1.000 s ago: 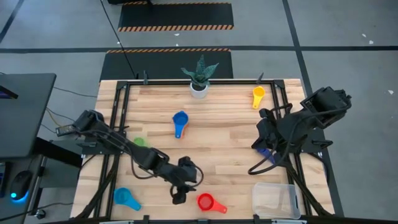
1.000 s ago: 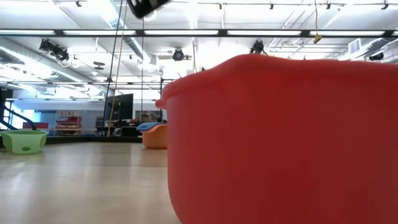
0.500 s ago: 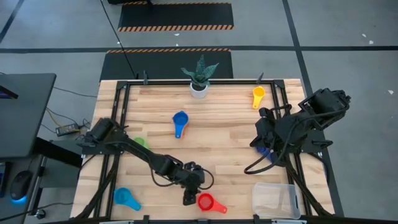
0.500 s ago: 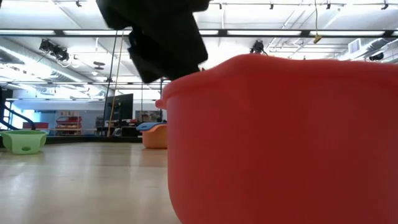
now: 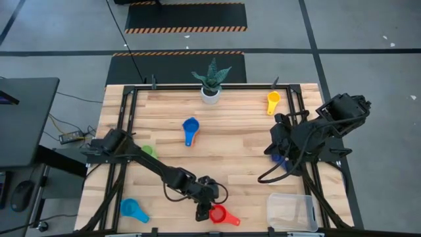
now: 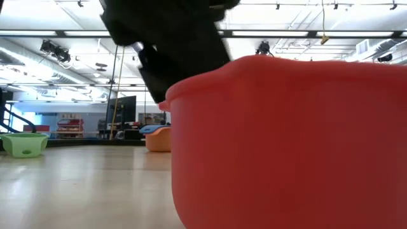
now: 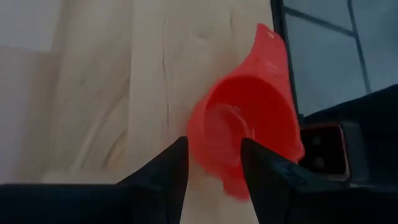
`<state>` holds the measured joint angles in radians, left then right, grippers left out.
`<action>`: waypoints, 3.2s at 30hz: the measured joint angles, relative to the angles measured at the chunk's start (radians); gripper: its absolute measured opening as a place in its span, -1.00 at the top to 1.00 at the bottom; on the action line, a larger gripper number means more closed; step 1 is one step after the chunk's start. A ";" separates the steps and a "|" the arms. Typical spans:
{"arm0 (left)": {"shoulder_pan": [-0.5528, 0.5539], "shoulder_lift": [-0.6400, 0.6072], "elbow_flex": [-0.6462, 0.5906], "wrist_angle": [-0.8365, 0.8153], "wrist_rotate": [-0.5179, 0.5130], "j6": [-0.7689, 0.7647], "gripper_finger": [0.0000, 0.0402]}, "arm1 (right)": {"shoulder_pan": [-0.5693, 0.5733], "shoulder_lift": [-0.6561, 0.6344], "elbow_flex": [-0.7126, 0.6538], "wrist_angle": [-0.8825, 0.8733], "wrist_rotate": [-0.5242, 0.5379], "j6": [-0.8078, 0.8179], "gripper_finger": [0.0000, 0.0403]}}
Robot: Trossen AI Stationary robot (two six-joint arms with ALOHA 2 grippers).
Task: Nest measuring cups in basket
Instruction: Stack the red measuring cup on top of the light blue measuring cup
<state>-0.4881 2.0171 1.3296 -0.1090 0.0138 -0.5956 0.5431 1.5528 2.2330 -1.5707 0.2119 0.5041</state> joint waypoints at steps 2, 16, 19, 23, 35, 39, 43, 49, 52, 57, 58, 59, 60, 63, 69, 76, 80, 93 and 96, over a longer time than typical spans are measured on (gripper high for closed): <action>0.000 0.004 -0.003 -0.018 -0.008 -0.001 0.24 | 0.000 0.000 0.000 0.000 0.001 0.000 0.99; 0.003 0.109 -0.001 0.080 -0.020 0.018 0.32 | 0.000 0.000 0.000 0.003 0.003 0.006 0.99; 0.003 0.108 -0.001 0.066 -0.013 0.027 0.47 | 0.000 0.000 0.000 0.000 0.003 0.020 0.99; 0.004 0.103 0.000 0.050 -0.006 0.024 0.78 | 0.000 0.000 0.000 0.000 0.003 0.020 0.99; 0.042 0.038 -0.002 -0.095 -0.004 0.046 0.96 | 0.000 0.000 0.000 0.000 0.003 0.017 0.99; 0.070 -0.038 -0.002 -0.245 0.005 0.128 0.96 | 0.000 0.000 0.000 0.001 0.010 0.020 0.99; 0.097 -0.134 -0.001 -0.395 0.006 0.211 0.96 | 0.000 0.000 0.001 0.006 0.049 0.060 0.99; 0.156 -0.306 -0.001 -0.595 -0.033 0.306 0.96 | -0.001 0.000 0.000 0.011 0.129 0.071 0.99; 0.193 -0.382 0.000 -0.662 -0.054 0.405 0.96 | -0.008 0.000 0.000 0.018 0.171 0.067 0.99; 0.271 -0.470 0.000 -0.778 -0.054 0.585 0.96 | -0.057 0.000 -0.029 0.055 0.231 0.069 0.99; 0.286 -0.480 0.000 -0.804 -0.055 0.636 0.96 | -0.072 0.000 -0.042 0.070 0.243 0.074 0.99; 0.303 -0.488 -0.001 -0.831 -0.055 0.689 0.96 | -0.089 -0.001 -0.061 0.094 0.250 0.078 0.99; 0.318 -0.498 -0.002 -0.843 -0.055 0.739 0.96 | -0.110 -0.001 -0.081 0.123 0.256 0.079 0.99; 0.369 -0.515 -0.001 -0.867 -0.054 0.862 0.96 | -0.172 0.001 -0.150 0.214 0.252 0.080 0.99; 0.479 -0.519 -0.001 -0.890 -0.061 0.968 0.96 | -0.292 0.001 -0.310 0.400 0.219 0.068 0.98; 0.538 -0.539 -0.001 -0.897 -0.172 1.023 0.96 | -0.414 0.001 -0.473 0.549 0.072 -0.067 0.90; 0.537 -0.560 -0.001 -0.898 -0.226 1.053 0.96 | -0.472 0.001 -0.553 0.627 -0.039 -0.122 0.83; 0.487 -0.562 0.033 -0.875 -0.353 1.056 0.97 | -0.547 0.001 -0.781 1.075 -0.261 -0.210 0.50; 0.472 -0.561 0.033 -0.860 -0.385 1.061 0.97 | -0.554 0.001 -0.821 1.136 -0.279 -0.209 0.44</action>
<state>-0.0162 1.4559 1.3628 -0.9695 -0.3716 0.4657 -0.0114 1.5539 1.4124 -0.4346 -0.0667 0.2955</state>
